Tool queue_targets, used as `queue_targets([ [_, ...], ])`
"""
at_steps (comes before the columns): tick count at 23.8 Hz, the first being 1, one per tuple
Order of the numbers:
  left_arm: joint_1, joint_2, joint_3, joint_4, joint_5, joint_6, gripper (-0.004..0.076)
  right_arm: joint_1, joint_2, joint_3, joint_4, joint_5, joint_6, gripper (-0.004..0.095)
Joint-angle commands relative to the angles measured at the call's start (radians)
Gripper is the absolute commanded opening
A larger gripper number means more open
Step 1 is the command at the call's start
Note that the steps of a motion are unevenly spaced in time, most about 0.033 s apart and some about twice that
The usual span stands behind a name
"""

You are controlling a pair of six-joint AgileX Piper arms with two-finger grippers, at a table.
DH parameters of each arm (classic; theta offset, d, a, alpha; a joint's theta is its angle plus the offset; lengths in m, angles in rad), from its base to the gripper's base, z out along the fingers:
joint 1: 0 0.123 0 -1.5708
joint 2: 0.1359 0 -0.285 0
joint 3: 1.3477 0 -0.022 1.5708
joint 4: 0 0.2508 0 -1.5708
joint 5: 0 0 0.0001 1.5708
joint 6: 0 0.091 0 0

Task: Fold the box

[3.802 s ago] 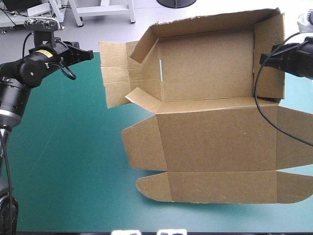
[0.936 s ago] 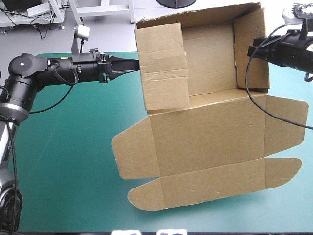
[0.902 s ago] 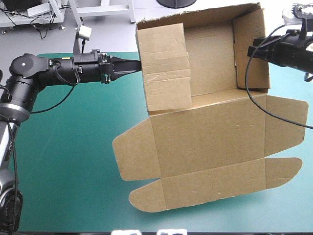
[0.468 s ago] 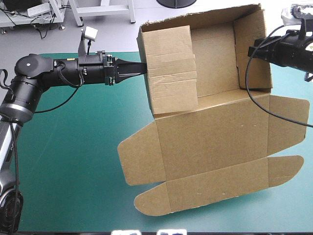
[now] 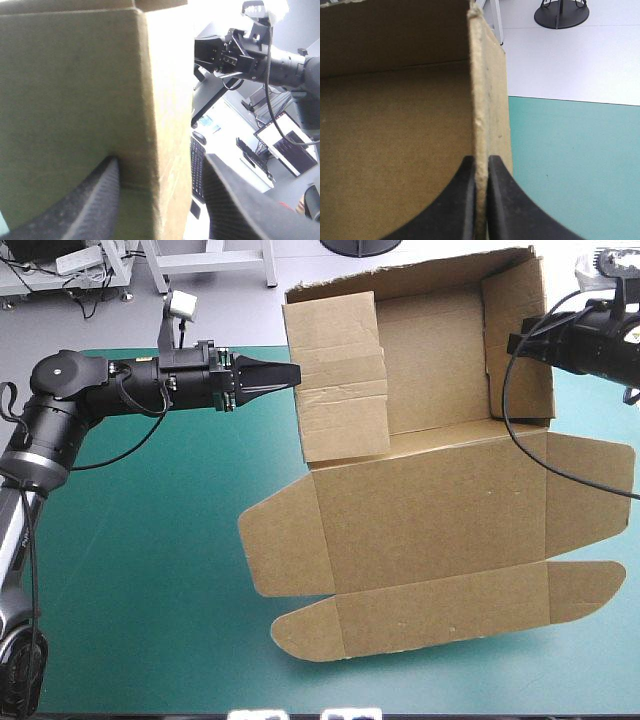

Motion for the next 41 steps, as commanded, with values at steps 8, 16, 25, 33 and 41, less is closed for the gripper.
queue_targets([
  [8, -0.007, -0.046, -0.031, 0.062, -0.039, 0.023, 0.037, -0.005, -0.023, -0.029, 0.087, -0.085, 0.011, -0.001],
  [16, -0.092, -0.044, -0.031, 0.194, -0.302, 0.029, 0.0368, 0.047, -0.023, -0.029, 0.127, -0.091, 0.007, 0.0002],
  [25, -0.208, -0.035, -0.031, 0.354, -0.532, 0.022, 0.0109, 0.229, 0.008, -0.029, -0.025, -0.098, 0.071, 0.0002],
  [33, -0.216, -0.035, -0.031, 0.52, -0.558, -0.081, -0.001, 0.28, 0.038, -0.029, -0.049, -0.034, 0.118, 0.0002],
  [41, -0.216, -0.015, -0.031, 1.095, -0.425, -0.522, -0.001, 0.284, 0.234, -0.029, -0.097, 0.161, 0.202, 0.0002],
])
